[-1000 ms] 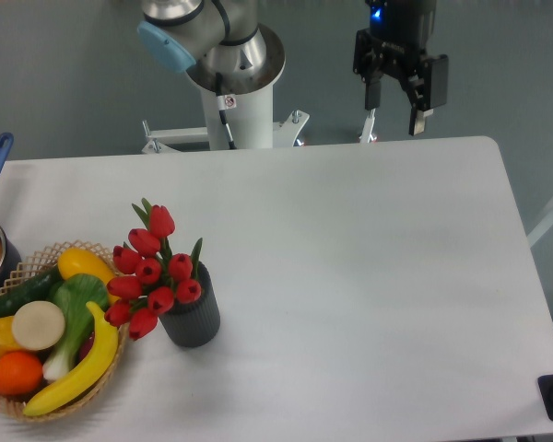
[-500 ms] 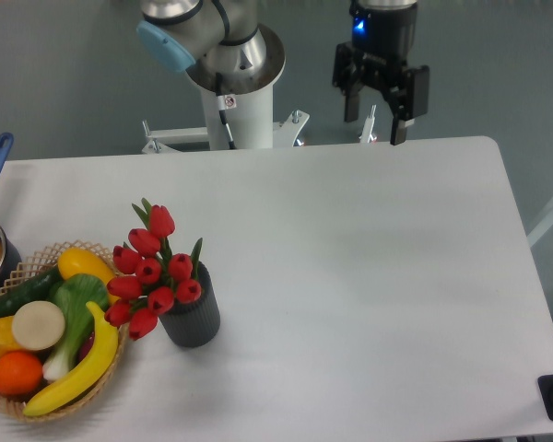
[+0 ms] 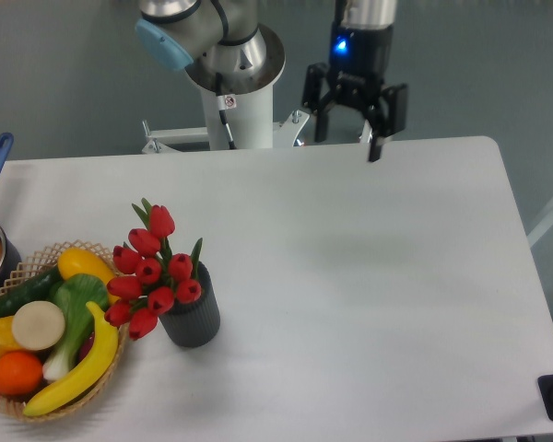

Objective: Pick up the flowers from the vase
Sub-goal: 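Move the open gripper down toward the red tulips in the black vase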

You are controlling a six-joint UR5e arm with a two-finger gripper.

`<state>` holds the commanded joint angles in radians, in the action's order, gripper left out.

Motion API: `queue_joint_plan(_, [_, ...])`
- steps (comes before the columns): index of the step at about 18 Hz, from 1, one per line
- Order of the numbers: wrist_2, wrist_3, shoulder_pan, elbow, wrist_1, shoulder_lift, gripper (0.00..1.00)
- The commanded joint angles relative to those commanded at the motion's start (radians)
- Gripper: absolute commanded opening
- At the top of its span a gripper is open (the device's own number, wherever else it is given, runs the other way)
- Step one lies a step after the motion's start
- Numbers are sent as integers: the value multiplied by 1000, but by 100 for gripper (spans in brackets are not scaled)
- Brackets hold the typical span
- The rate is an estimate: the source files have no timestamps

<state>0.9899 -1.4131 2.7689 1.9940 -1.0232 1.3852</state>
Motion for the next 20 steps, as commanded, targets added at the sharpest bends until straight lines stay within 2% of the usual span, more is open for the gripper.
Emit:
queue_joint_plan(3, [-121, 49, -2, 22, 3, 8, 100])
queue_joint_plan(9, [-195, 49, -20, 72, 5, 23, 100])
queue_joint_plan(14, [-350, 49, -48, 74, 6, 98, 100])
queue_joint_plan(18, [-398, 46, -67, 63, 6, 140, 100])
queue_joint_plan(20, [-399, 40, -74, 60, 27, 159, 100])
